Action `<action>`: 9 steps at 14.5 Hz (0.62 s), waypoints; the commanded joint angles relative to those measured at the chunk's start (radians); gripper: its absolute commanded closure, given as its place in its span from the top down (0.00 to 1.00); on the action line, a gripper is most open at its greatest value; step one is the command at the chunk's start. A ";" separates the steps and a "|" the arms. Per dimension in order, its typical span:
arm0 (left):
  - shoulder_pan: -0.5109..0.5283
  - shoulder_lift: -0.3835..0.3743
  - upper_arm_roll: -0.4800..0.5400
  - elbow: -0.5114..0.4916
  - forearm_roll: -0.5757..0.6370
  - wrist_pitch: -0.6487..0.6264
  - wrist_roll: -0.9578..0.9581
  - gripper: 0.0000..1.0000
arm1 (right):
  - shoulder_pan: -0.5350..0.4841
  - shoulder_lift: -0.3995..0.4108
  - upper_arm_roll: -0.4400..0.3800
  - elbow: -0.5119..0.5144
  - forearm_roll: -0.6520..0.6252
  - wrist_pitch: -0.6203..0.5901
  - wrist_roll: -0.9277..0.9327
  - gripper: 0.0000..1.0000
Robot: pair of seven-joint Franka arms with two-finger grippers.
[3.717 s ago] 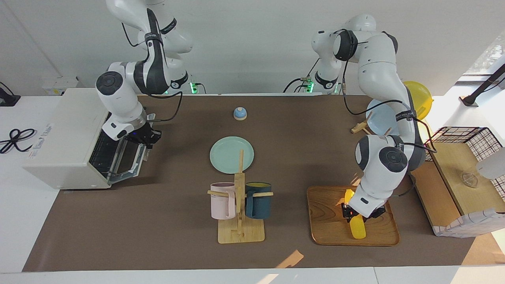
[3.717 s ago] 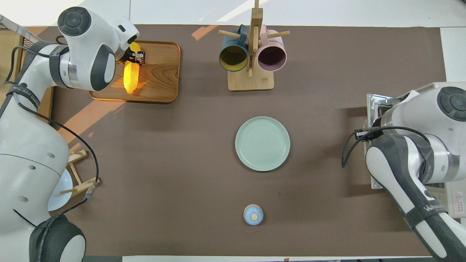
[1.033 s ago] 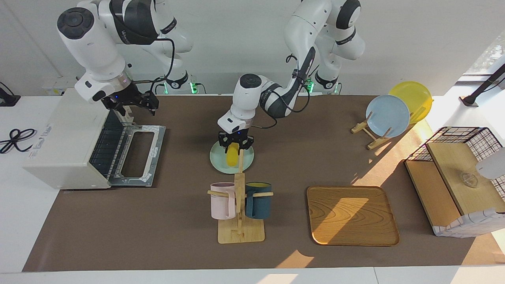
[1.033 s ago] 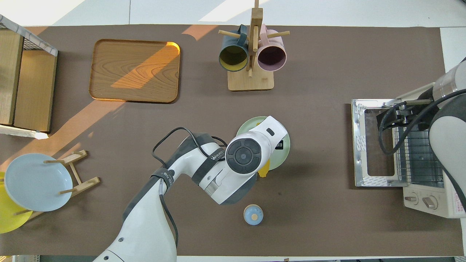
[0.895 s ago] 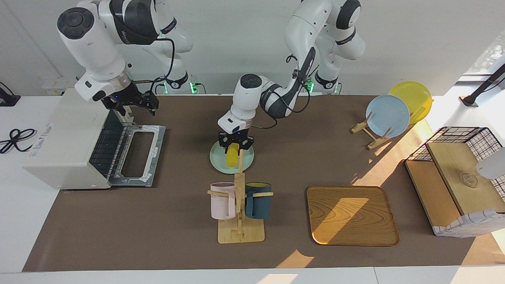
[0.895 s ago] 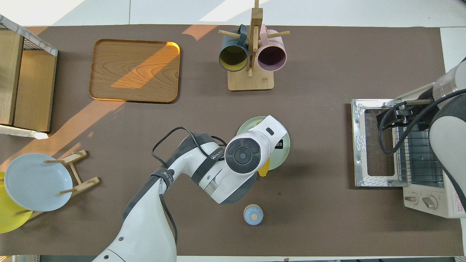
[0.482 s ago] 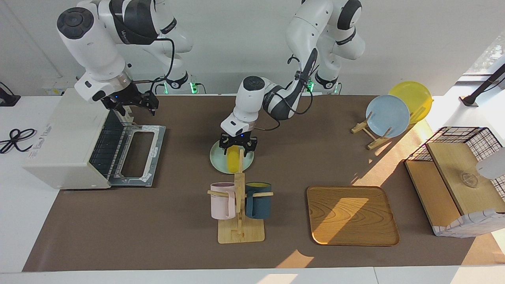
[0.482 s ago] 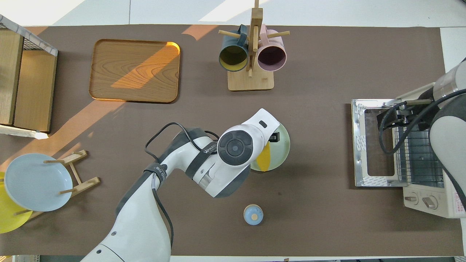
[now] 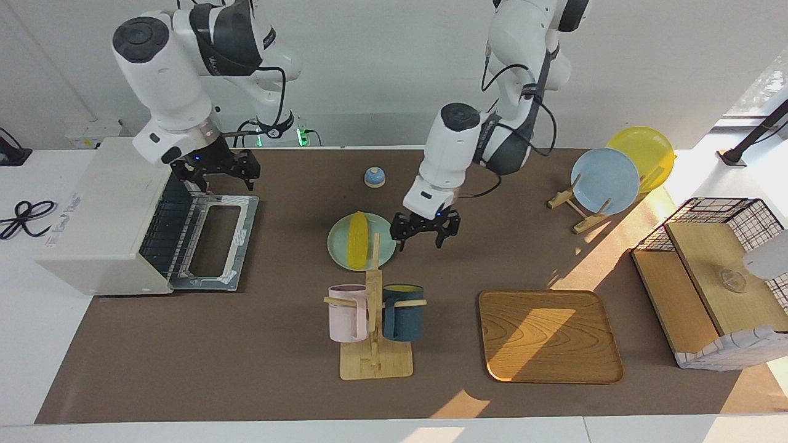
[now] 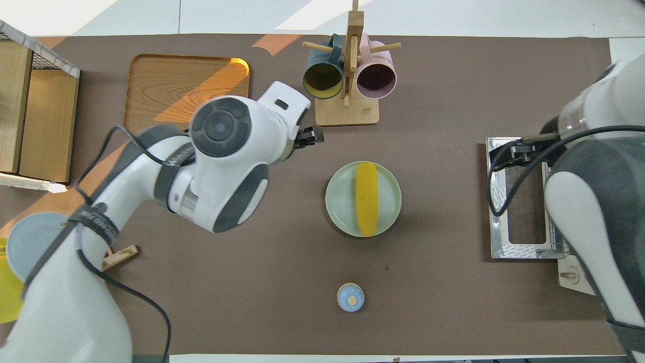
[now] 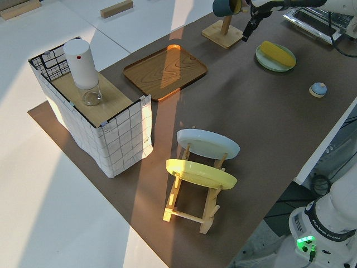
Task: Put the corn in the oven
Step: 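Withdraw the left gripper while the right gripper reaches the corn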
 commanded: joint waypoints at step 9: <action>0.357 -0.165 -0.001 0.098 -0.014 -0.415 0.570 1.00 | 0.471 0.353 -0.002 0.120 -0.074 0.303 0.514 1.00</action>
